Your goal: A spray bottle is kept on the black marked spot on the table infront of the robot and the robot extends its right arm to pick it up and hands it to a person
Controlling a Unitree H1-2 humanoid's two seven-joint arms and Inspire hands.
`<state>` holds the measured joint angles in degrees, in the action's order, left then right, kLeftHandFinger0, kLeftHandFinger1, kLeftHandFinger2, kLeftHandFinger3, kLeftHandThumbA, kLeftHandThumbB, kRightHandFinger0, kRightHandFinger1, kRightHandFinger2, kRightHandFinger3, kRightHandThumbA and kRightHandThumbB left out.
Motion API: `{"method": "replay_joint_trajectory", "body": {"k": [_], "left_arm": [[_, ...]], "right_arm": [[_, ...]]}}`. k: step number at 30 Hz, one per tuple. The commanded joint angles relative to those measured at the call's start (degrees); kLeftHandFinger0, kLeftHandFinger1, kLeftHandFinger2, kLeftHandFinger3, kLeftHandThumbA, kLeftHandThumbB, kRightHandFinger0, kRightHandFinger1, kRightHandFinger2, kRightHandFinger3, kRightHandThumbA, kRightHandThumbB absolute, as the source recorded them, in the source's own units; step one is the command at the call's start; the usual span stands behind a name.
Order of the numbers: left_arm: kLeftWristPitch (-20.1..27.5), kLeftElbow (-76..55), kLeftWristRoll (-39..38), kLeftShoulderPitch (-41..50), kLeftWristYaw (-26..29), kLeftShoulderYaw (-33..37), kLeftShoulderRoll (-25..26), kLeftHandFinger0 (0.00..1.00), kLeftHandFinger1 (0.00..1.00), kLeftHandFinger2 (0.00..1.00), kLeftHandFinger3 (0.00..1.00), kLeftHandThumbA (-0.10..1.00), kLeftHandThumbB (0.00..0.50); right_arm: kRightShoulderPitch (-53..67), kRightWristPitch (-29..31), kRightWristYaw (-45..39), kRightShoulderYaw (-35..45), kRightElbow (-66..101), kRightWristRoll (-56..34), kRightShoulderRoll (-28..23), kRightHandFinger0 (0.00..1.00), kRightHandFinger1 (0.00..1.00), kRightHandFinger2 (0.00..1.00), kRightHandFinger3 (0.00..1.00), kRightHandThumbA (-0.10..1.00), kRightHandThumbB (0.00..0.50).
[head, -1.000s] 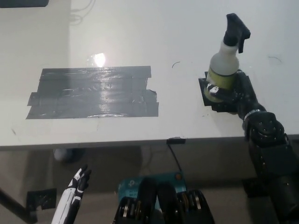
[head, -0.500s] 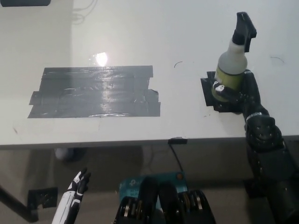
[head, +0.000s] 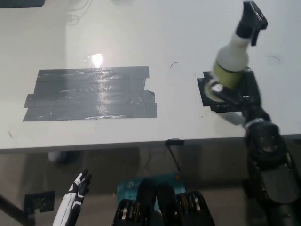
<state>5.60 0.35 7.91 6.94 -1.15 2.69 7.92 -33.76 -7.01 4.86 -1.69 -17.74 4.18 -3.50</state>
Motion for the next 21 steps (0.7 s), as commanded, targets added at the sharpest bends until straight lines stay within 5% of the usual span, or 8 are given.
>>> {"method": "replay_joint_trajectory", "body": {"k": [1,4,10,21], "left_arm": [[2.4,-1.1,0.4,0.0,-0.9,0.4,1.2,1.0,1.0,1.0,1.0,1.0,0.22],[2.0,-1.4,0.3,0.1,-1.0,0.5,1.2,1.0,1.0,1.0,1.0,1.0,0.232],[2.1,-1.7,0.4,-0.2,-1.1,0.6,1.6,1.0,1.0,1.0,1.0,1.0,0.239],[1.6,-2.3,0.5,-0.7,-1.5,0.8,2.1,1.0,1.0,1.0,1.0,1.0,0.25]], "right_arm": [[-6.0,-1.8,-4.2,-2.4,1.5,-1.6,3.0,0.01,0.47,0.84,0.86,-0.1,0.121],[-7.2,-2.7,-4.4,-3.1,-3.3,-1.0,4.2,0.02,0.53,0.91,0.87,-0.1,0.124],[-10.3,-2.4,-3.9,-1.8,-14.7,-2.0,6.6,0.0,0.5,0.86,0.87,-0.1,0.098],[-15.1,2.4,-2.3,1.2,-30.0,-3.2,7.9,0.08,0.6,0.91,0.89,-0.1,0.088]]}}
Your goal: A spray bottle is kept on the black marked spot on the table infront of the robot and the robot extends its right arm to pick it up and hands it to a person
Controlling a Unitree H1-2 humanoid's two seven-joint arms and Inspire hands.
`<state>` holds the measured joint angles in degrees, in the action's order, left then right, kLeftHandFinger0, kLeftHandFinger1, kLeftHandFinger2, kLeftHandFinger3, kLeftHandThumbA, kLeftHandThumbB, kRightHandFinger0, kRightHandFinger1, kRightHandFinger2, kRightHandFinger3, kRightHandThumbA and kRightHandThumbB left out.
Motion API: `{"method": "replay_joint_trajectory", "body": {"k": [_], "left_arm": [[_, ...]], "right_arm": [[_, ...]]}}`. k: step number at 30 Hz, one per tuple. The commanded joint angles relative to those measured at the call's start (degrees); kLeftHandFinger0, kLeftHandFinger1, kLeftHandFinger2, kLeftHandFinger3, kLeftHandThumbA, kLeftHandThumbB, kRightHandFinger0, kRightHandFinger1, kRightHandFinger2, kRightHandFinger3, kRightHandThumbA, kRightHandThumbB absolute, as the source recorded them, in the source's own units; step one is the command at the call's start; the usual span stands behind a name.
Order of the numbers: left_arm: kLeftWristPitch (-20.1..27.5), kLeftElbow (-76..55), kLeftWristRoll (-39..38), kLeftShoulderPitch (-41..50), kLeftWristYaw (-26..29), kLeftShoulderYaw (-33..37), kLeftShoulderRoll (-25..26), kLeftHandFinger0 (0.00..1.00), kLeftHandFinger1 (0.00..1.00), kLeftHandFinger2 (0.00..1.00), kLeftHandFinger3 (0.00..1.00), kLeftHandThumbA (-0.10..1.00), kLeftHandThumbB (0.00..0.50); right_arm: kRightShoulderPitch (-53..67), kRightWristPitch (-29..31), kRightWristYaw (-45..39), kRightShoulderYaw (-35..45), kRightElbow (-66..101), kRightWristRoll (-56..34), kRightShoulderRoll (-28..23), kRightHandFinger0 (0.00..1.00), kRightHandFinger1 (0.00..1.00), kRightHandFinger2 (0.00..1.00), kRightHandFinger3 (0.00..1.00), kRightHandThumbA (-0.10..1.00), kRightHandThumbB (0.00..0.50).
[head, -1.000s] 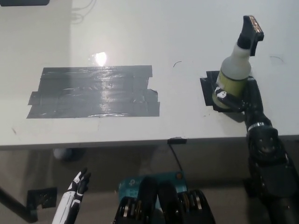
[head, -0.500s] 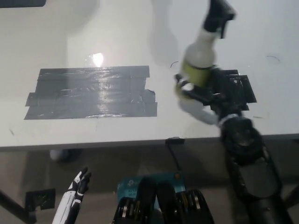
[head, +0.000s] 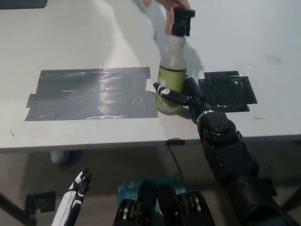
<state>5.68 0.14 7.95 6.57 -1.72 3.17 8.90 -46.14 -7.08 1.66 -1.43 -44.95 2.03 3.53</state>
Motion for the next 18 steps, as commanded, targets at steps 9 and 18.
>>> {"method": "replay_joint_trajectory", "body": {"k": [9,18], "left_arm": [[0.9,-2.5,1.0,-0.7,-1.5,0.4,1.5,1.0,1.0,1.0,1.0,1.0,0.282],[0.8,-2.4,0.9,-1.2,-2.0,0.4,1.4,1.0,1.0,1.0,1.0,1.0,0.28]], "right_arm": [[-3.1,3.5,0.6,1.5,0.0,-1.6,1.2,0.03,0.54,0.86,0.87,-0.1,0.093],[-2.6,0.4,-1.9,0.1,9.1,-1.9,1.4,0.88,1.0,1.0,1.0,0.4,0.474]]}}
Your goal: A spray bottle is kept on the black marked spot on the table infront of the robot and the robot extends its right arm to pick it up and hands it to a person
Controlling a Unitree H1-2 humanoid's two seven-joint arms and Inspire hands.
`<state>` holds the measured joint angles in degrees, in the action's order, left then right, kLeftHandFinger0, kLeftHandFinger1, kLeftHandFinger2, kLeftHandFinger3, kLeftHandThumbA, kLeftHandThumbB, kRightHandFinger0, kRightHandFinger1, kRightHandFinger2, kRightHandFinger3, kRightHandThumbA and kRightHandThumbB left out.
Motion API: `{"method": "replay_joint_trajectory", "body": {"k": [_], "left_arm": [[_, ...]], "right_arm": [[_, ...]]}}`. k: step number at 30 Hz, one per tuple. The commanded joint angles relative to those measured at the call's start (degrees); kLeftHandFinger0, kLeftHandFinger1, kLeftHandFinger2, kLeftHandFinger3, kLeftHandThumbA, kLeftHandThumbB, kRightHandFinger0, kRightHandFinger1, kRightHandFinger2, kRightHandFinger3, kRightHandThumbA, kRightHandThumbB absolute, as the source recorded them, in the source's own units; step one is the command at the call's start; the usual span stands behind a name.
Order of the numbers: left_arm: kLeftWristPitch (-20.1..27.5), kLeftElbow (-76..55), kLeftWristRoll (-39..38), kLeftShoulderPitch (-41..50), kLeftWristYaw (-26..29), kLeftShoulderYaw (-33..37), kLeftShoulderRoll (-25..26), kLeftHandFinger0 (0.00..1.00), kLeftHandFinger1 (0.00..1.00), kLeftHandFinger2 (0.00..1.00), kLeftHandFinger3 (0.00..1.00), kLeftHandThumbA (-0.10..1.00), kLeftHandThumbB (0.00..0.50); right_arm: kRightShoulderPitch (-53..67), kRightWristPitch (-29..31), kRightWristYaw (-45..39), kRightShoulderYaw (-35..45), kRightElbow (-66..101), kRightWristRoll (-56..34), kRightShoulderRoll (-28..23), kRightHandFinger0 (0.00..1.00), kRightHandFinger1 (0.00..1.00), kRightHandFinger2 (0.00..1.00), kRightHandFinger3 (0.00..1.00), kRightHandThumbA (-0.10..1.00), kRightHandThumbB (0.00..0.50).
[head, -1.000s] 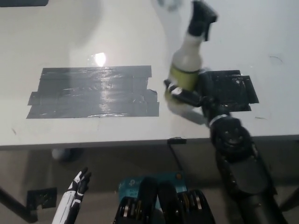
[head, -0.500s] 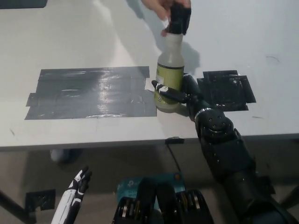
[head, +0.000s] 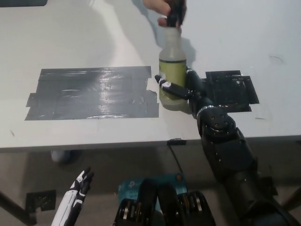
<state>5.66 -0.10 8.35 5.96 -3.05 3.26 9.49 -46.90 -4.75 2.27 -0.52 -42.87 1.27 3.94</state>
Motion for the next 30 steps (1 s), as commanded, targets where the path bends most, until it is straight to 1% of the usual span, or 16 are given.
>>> {"method": "replay_joint_trajectory", "body": {"k": [1,2,3,4,6,7,8,9,10,15,18,22,23,25,28,30], "left_arm": [[0.6,-2.2,0.5,-0.7,-0.7,0.3,0.8,1.0,1.0,1.0,1.0,1.0,0.286],[0.4,-2.2,0.4,-0.7,-0.7,0.3,0.7,1.0,1.0,1.0,1.0,1.0,0.28],[0.2,-2.3,0.3,-0.7,-0.8,0.3,0.7,1.0,1.0,1.0,1.0,1.0,0.278],[0.0,-2.4,0.4,-0.9,-1.0,0.3,0.8,1.0,1.0,1.0,1.0,1.0,0.283],[-0.3,-2.7,0.2,-1.1,-1.1,0.3,0.9,1.0,1.0,1.0,1.0,1.0,0.299],[-0.4,-2.8,0.1,-1.2,-1.2,0.2,0.9,1.0,1.0,1.0,1.0,1.0,0.292],[-0.5,-2.8,0.1,-1.2,-1.3,0.2,0.9,1.0,1.0,1.0,1.0,1.0,0.291],[-0.3,-2.7,0.3,-1.5,-1.4,0.2,1.1,1.0,1.0,1.0,1.0,1.0,0.278],[-0.6,-2.9,0.5,-1.7,-1.4,0.3,1.1,1.0,1.0,1.0,1.0,1.0,0.278],[-0.7,-2.7,0.9,-2.4,-1.3,0.2,1.1,1.0,1.0,1.0,1.0,1.0,0.258],[-1.0,-2.8,0.9,-3.1,-1.3,0.0,1.1,1.0,1.0,1.0,1.0,1.0,0.243],[-0.3,-2.7,0.6,-3.0,-1.1,-0.2,1.0,1.0,1.0,1.0,1.0,1.0,0.25],[-0.2,-2.6,0.6,-3.1,-1.0,-0.2,1.0,1.0,1.0,1.0,1.0,1.0,0.25],[-0.4,-2.6,0.6,-3.2,-0.9,-0.3,0.9,1.0,1.0,1.0,1.0,1.0,0.246],[0.0,-2.1,0.2,-3.1,-0.7,-0.6,0.9,1.0,1.0,1.0,1.0,1.0,0.249],[0.3,-1.9,0.3,-2.9,-0.7,-0.6,0.8,1.0,1.0,1.0,1.0,1.0,0.249]], "right_arm": [[-1.5,-2.5,-4.5,-0.8,8.0,-2.5,0.8,1.0,1.0,1.0,1.0,0.42,0.476],[-1.1,-2.5,-7.0,-1.1,8.9,-3.6,0.4,1.0,1.0,1.0,1.0,0.49,0.487],[-0.2,-2.7,-10.5,-2.0,11.0,-4.8,-0.3,1.0,1.0,1.0,1.0,0.53,0.498],[0.5,-2.6,-11.7,-2.8,13.2,-4.9,-1.0,1.0,1.0,1.0,1.0,0.59,0.5],[1.5,-2.5,-12.2,-3.5,16.9,-4.7,-1.8,1.0,1.0,1.0,1.0,0.64,0.5],[1.9,-2.8,-12.2,-4.0,18.9,-4.2,-2.3,1.0,1.0,1.0,1.0,0.7,0.5],[2.3,-3.2,-12.3,-4.4,20.6,-3.7,-2.7,1.0,1.0,1.0,1.0,0.7,0.5],[2.7,-3.2,-12.0,-4.9,22.7,-3.0,-3.3,1.0,1.0,1.0,1.0,0.74,0.5],[3.7,-3.3,-12.1,-5.5,27.2,-2.2,-4.4,1.0,1.0,1.0,1.0,0.8,0.5],[7.5,-5.3,-13.6,-5.2,41.2,-3.6,-7.7,1.0,1.0,1.0,1.0,0.82,0.5],[10.5,-7.4,-14.0,-4.7,51.9,-3.0,-10.8,1.0,1.0,1.0,1.0,0.84,0.499],[16.5,-9.9,-14.3,-3.0,66.0,-4.2,-14.5,1.0,1.0,1.0,1.0,0.83,0.497],[17.4,-10.2,-14.3,-2.9,67.7,-4.1,-15.1,1.0,1.0,1.0,1.0,0.85,0.498],[20.4,-10.1,-14.4,-2.3,72.3,-4.2,-16.7,1.0,1.0,1.0,1.0,0.86,0.478],[27.9,-9.4,-13.8,-1.5,78.8,-4.8,-18.0,1.0,1.0,1.0,1.0,0.86,0.494],[31.1,-8.5,-13.4,-1.2,79.6,-5.1,-18.1,1.0,1.0,1.0,1.0,0.85,0.483]]}}
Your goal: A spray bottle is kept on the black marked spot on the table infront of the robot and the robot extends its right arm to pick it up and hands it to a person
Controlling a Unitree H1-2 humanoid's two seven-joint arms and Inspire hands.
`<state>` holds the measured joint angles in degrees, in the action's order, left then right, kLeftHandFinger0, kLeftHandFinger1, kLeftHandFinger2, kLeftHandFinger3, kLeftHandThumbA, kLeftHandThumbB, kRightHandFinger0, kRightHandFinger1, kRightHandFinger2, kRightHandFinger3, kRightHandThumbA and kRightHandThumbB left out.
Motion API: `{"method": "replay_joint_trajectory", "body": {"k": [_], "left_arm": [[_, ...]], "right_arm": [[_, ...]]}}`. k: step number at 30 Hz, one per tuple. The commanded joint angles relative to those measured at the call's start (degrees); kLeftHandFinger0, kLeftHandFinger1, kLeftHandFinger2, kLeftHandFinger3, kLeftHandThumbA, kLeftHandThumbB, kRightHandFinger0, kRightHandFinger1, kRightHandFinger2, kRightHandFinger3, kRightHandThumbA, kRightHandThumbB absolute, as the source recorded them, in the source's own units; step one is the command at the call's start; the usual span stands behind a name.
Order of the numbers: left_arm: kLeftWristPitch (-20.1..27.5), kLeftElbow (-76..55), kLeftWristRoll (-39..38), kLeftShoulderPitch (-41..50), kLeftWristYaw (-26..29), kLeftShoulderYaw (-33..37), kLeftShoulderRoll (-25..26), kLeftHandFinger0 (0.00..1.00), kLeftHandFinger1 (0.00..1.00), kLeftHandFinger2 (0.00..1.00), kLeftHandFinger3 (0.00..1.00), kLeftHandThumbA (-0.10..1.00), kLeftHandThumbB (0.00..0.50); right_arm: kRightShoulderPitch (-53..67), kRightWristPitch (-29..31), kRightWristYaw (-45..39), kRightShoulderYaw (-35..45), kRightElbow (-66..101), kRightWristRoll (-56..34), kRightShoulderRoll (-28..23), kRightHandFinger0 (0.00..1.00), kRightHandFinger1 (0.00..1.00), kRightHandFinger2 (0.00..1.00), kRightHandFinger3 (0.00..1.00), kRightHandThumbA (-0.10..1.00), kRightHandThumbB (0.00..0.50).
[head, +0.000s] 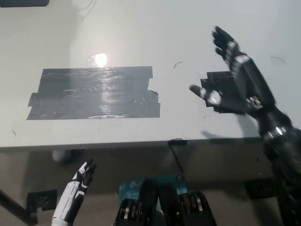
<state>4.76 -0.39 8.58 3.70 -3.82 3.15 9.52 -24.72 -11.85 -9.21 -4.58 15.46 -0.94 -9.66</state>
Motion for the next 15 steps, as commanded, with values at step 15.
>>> {"method": "replay_joint_trajectory", "body": {"k": [15], "left_arm": [[2.9,-0.6,-0.1,2.2,1.1,-1.0,-0.2,1.0,1.0,1.0,1.0,1.0,0.252]], "right_arm": [[28.1,17.8,2.2,3.5,-8.9,-2.7,5.9,1.0,1.0,1.0,1.0,0.87,0.303]]}}
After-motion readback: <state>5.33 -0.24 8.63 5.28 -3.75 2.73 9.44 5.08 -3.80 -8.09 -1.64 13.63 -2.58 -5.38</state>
